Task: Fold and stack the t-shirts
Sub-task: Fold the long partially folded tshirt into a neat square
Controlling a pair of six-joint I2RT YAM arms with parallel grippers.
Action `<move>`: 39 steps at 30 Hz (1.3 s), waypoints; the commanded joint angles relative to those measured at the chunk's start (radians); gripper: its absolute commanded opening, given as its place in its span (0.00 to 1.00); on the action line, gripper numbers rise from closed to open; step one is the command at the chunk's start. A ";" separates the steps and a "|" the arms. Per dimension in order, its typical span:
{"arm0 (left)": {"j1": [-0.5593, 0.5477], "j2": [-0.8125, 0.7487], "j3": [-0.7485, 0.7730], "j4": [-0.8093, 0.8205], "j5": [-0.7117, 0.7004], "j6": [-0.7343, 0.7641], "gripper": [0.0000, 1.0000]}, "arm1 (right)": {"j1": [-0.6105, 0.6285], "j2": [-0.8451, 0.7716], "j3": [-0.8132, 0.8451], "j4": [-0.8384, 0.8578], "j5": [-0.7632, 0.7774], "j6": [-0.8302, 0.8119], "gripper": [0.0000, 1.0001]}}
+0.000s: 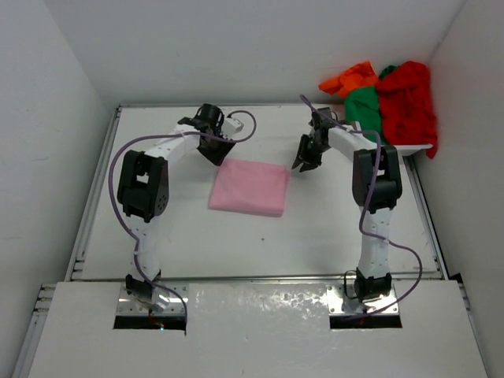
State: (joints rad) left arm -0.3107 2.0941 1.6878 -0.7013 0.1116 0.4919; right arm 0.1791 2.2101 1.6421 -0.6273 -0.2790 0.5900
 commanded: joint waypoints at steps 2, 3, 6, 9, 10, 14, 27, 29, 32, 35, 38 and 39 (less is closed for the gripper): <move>0.019 0.007 0.076 0.114 -0.064 -0.049 0.54 | -0.043 0.003 0.108 0.035 0.116 -0.010 0.32; 0.022 0.017 0.084 0.140 -0.078 -0.052 0.62 | -0.046 -0.006 0.113 0.041 0.135 -0.024 0.29; 0.038 0.046 0.154 0.131 -0.110 -0.070 0.63 | -0.040 -0.083 0.079 0.084 0.146 -0.084 0.24; 0.068 0.049 0.254 0.074 -0.116 -0.110 0.59 | 0.008 -0.244 -0.069 0.211 0.144 -0.136 0.17; 0.071 0.037 0.280 0.060 -0.116 -0.118 0.58 | 0.026 -0.285 -0.156 0.245 0.144 -0.151 0.15; 0.067 -0.107 0.152 0.083 0.125 -0.154 0.49 | 0.144 -0.417 -0.330 0.406 0.117 -0.112 0.05; 0.048 -0.076 -0.099 0.222 0.232 -0.174 0.26 | 0.145 -0.214 -0.354 0.555 0.128 0.085 0.00; 0.048 -0.040 -0.094 0.236 0.215 -0.188 0.27 | 0.120 -0.196 -0.361 0.564 0.150 0.094 0.00; 0.048 0.012 -0.080 0.235 0.185 -0.207 0.27 | 0.102 -0.167 -0.366 0.580 0.150 0.100 0.00; 0.048 0.037 -0.073 0.238 0.155 -0.226 0.27 | 0.095 -0.138 -0.329 0.545 0.146 0.065 0.00; 0.050 0.038 -0.060 0.237 0.139 -0.234 0.27 | 0.085 -0.106 -0.294 0.526 0.147 0.042 0.00; 0.050 0.037 -0.053 0.237 0.128 -0.237 0.27 | 0.082 -0.095 -0.282 0.526 0.146 0.037 0.00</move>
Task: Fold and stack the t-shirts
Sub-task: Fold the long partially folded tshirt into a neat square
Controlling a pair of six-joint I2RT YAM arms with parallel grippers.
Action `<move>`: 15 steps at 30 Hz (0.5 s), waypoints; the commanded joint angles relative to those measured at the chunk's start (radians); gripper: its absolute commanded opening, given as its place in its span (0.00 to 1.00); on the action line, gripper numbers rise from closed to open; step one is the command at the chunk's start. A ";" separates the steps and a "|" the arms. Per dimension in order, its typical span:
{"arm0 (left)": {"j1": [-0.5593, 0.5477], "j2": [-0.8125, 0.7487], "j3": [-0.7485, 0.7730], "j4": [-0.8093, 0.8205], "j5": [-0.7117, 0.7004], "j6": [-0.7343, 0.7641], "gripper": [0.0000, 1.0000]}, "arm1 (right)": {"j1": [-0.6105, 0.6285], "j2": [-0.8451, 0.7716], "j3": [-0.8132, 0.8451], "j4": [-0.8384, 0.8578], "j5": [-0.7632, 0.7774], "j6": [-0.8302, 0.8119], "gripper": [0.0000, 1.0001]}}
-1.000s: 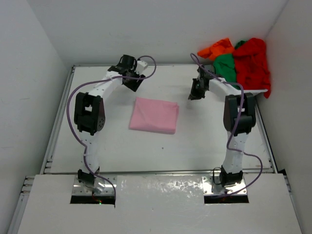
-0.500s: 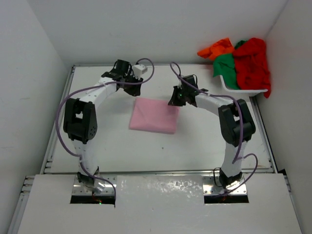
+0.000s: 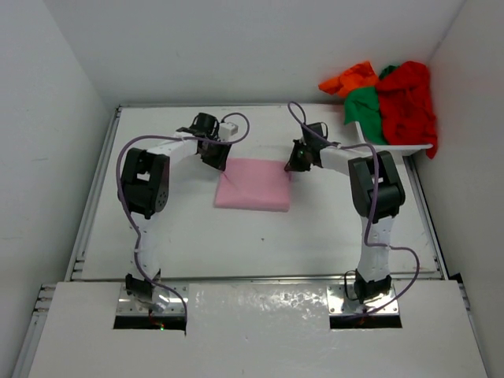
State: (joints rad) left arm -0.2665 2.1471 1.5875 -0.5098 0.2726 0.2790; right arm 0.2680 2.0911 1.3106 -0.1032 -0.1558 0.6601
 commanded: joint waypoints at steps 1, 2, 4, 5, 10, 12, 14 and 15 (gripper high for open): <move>0.007 -0.012 0.052 0.045 -0.051 -0.030 0.27 | -0.010 0.030 0.061 -0.007 0.019 -0.046 0.00; 0.009 -0.009 0.058 0.047 -0.062 -0.034 0.27 | -0.015 0.038 0.074 -0.019 0.018 -0.056 0.00; 0.015 0.003 0.086 0.034 -0.126 -0.038 0.29 | -0.018 0.053 0.128 -0.065 0.031 -0.094 0.00; 0.022 0.005 0.100 0.027 -0.150 -0.041 0.31 | -0.018 0.055 0.145 -0.081 0.039 -0.109 0.00; 0.098 -0.042 0.175 0.014 -0.151 -0.092 0.48 | -0.021 0.090 0.320 -0.229 0.082 -0.215 0.00; 0.101 -0.065 0.183 0.002 -0.147 -0.086 0.48 | -0.021 0.104 0.393 -0.266 0.087 -0.237 0.00; 0.099 -0.114 0.152 -0.035 -0.107 -0.078 0.48 | -0.019 0.098 0.426 -0.285 0.082 -0.247 0.03; 0.099 -0.133 0.131 -0.051 -0.054 -0.080 0.48 | -0.018 0.090 0.429 -0.280 0.056 -0.255 0.05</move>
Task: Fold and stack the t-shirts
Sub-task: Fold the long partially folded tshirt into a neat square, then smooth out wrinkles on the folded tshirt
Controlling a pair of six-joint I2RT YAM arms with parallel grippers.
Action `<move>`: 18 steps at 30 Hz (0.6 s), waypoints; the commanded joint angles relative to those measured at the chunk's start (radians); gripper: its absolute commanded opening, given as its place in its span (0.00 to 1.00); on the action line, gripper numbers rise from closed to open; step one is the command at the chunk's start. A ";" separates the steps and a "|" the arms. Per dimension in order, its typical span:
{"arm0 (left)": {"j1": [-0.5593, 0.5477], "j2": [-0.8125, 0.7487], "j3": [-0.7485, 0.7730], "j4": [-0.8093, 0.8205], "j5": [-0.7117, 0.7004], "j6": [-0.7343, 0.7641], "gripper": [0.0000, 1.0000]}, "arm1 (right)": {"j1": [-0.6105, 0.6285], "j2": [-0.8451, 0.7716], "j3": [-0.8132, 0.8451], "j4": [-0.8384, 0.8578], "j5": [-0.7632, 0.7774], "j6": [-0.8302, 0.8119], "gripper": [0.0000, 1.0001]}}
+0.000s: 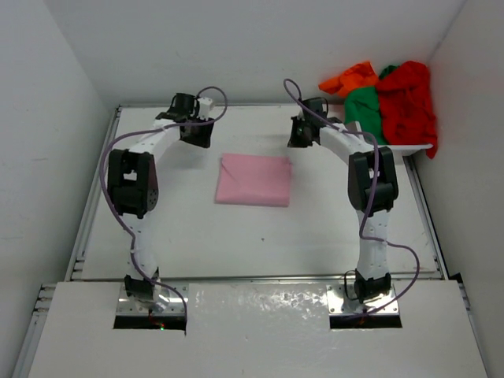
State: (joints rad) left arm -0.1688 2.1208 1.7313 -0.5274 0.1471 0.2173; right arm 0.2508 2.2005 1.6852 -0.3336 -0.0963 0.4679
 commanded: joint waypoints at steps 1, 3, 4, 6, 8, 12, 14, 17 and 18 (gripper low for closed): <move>0.000 -0.152 -0.048 -0.058 0.104 -0.019 0.47 | 0.005 -0.028 0.057 -0.032 -0.022 -0.074 0.09; 0.000 -0.205 -0.183 -0.068 0.193 -0.021 0.48 | 0.024 -0.041 0.088 -0.027 -0.077 -0.148 0.20; 0.000 -0.253 -0.235 -0.066 0.215 -0.024 0.48 | 0.036 -0.036 0.111 -0.034 -0.098 -0.181 0.24; 0.000 -0.289 -0.357 -0.060 0.253 -0.038 0.51 | 0.074 0.005 0.191 -0.044 -0.199 -0.244 0.41; 0.000 -0.317 -0.436 -0.048 0.281 -0.044 0.53 | 0.102 0.081 0.285 -0.044 -0.256 -0.247 0.47; 0.000 -0.361 -0.536 0.042 0.327 -0.085 0.55 | 0.142 0.215 0.407 0.004 -0.364 -0.175 0.55; 0.000 -0.370 -0.582 0.073 0.335 -0.101 0.55 | 0.159 0.260 0.436 0.074 -0.407 -0.134 0.56; 0.000 -0.378 -0.647 0.133 0.365 -0.131 0.56 | 0.176 0.353 0.485 0.186 -0.485 0.004 0.56; 0.000 -0.378 -0.662 0.148 0.379 -0.137 0.56 | 0.180 0.381 0.502 0.220 -0.521 0.043 0.56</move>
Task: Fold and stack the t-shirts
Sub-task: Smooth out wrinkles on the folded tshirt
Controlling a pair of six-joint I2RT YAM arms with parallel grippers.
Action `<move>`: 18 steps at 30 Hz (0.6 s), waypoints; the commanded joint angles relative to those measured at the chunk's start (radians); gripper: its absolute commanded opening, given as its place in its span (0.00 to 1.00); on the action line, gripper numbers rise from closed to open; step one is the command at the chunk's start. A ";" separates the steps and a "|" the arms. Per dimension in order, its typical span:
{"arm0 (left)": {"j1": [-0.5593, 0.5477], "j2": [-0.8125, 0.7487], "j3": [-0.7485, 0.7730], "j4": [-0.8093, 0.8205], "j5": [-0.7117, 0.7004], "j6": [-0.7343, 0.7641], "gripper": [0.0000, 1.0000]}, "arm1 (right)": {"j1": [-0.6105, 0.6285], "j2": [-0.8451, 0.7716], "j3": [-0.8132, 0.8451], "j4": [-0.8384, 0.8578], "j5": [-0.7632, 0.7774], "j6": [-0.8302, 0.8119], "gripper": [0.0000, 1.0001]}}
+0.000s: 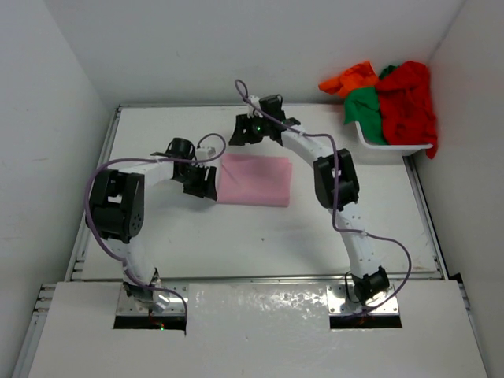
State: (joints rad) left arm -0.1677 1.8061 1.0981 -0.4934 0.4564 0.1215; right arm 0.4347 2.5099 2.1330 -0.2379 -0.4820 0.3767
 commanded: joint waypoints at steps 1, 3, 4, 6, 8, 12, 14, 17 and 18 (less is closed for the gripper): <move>-0.001 -0.060 -0.044 0.143 0.080 -0.055 0.56 | 0.009 0.128 0.077 0.174 -0.165 0.168 0.56; -0.001 -0.050 -0.075 0.174 0.114 -0.074 0.56 | 0.021 0.171 0.142 0.190 -0.182 0.214 0.57; -0.001 -0.045 -0.087 0.183 0.122 -0.082 0.56 | 0.030 0.188 0.142 0.193 -0.173 0.212 0.57; 0.000 -0.025 -0.089 0.196 0.133 -0.088 0.56 | 0.033 0.187 0.116 0.199 -0.150 0.205 0.57; 0.000 -0.016 -0.090 0.200 0.131 -0.089 0.56 | 0.033 0.181 0.088 0.186 -0.144 0.180 0.55; 0.000 -0.005 -0.101 0.213 0.143 -0.091 0.55 | 0.030 0.176 0.079 0.175 -0.181 0.165 0.52; 0.000 0.001 -0.103 0.216 0.151 -0.092 0.52 | 0.024 0.173 0.076 0.196 -0.193 0.192 0.48; 0.000 0.016 -0.101 0.216 0.156 -0.088 0.40 | 0.019 0.171 0.090 0.223 -0.245 0.202 0.45; 0.000 0.022 -0.098 0.204 0.148 -0.086 0.34 | 0.021 0.167 0.093 0.209 -0.254 0.199 0.45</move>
State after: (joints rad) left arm -0.1677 1.8095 0.9997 -0.3164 0.5785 0.0326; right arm 0.4599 2.7102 2.2089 -0.0769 -0.6651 0.5667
